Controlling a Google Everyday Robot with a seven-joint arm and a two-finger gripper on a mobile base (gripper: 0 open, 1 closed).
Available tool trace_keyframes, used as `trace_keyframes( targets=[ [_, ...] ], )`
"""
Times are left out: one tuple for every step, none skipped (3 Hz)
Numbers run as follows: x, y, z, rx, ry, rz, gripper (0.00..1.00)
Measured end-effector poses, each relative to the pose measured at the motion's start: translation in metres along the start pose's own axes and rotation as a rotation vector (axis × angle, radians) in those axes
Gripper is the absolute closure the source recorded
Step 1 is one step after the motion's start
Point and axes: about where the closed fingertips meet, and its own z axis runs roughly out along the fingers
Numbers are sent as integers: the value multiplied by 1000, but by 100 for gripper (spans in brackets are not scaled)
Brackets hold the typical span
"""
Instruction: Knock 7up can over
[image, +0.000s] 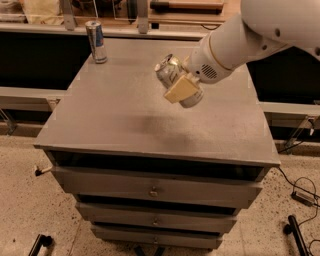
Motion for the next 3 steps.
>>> trace_keyframes(
  targets=[
    [51, -23, 18, -98, 140, 56, 100],
    [88, -27, 28, -229, 330, 52, 98],
    [98, -24, 31, -284, 466, 16, 77]
  ],
)
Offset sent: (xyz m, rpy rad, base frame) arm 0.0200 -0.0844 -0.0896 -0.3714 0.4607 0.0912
